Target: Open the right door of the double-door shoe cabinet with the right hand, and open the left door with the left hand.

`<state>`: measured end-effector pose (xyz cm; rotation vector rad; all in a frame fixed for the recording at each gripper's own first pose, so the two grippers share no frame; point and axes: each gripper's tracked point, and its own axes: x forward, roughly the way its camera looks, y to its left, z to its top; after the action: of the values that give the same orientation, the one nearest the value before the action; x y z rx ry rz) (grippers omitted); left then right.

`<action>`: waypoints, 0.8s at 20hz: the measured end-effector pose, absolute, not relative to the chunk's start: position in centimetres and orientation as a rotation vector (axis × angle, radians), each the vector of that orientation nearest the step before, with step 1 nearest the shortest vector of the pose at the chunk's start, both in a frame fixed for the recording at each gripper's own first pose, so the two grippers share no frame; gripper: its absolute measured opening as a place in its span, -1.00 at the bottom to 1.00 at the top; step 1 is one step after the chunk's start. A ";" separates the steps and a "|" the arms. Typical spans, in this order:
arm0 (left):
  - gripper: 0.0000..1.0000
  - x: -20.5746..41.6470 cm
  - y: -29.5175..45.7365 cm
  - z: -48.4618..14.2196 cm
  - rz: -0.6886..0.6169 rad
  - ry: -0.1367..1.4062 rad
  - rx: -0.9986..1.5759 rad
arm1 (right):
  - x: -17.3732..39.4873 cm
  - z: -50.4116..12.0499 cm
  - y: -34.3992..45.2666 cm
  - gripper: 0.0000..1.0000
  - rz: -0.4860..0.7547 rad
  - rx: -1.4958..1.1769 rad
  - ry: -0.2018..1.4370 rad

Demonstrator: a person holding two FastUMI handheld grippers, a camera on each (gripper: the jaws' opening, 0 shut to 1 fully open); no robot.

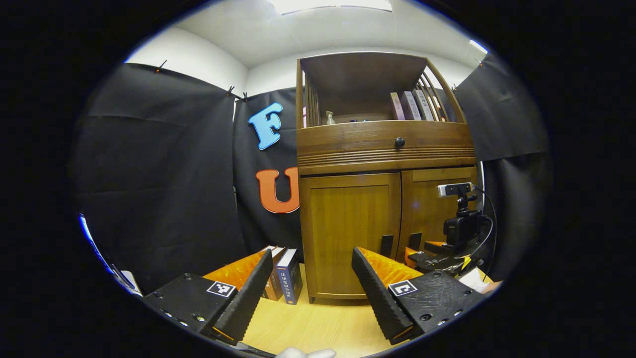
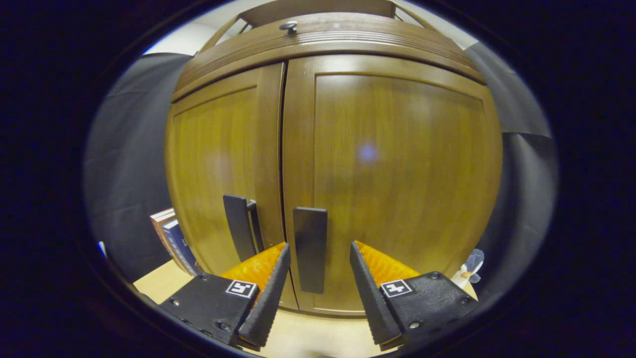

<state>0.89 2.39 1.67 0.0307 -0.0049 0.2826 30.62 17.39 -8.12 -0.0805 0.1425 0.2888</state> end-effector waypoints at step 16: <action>0.92 0.3 1.2 0.9 0.144 0.026 0.044 | 28.5 -9.0 16.4 -0.37 0.263 -0.017 0.180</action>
<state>0.34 1.18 0.88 0.0441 0.0265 0.1442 28.45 16.38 -9.05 -0.0172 0.1797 0.2631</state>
